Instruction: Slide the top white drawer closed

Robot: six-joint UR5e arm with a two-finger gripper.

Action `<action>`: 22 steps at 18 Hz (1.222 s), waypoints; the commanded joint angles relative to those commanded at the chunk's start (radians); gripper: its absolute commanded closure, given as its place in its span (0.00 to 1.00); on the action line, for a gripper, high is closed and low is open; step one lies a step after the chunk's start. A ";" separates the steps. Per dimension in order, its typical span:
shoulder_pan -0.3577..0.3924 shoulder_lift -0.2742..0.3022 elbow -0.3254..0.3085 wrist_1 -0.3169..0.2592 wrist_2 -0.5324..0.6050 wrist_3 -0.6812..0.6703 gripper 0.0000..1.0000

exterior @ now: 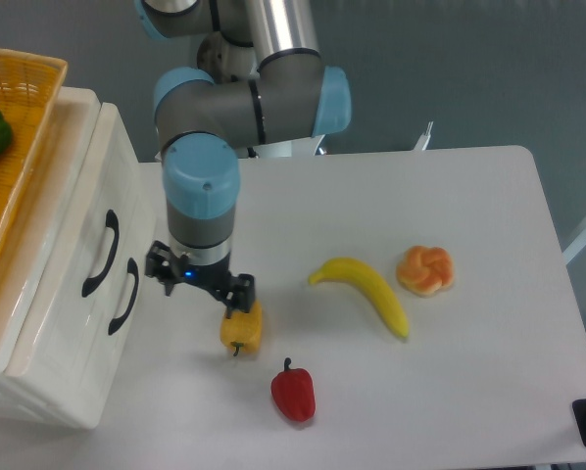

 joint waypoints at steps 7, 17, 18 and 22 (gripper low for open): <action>0.158 0.005 0.017 -0.006 0.067 0.350 0.00; 0.356 0.054 0.006 -0.017 0.132 0.782 0.00; 0.376 0.057 0.006 -0.018 0.129 0.812 0.00; 0.448 0.077 0.006 -0.066 0.127 0.948 0.00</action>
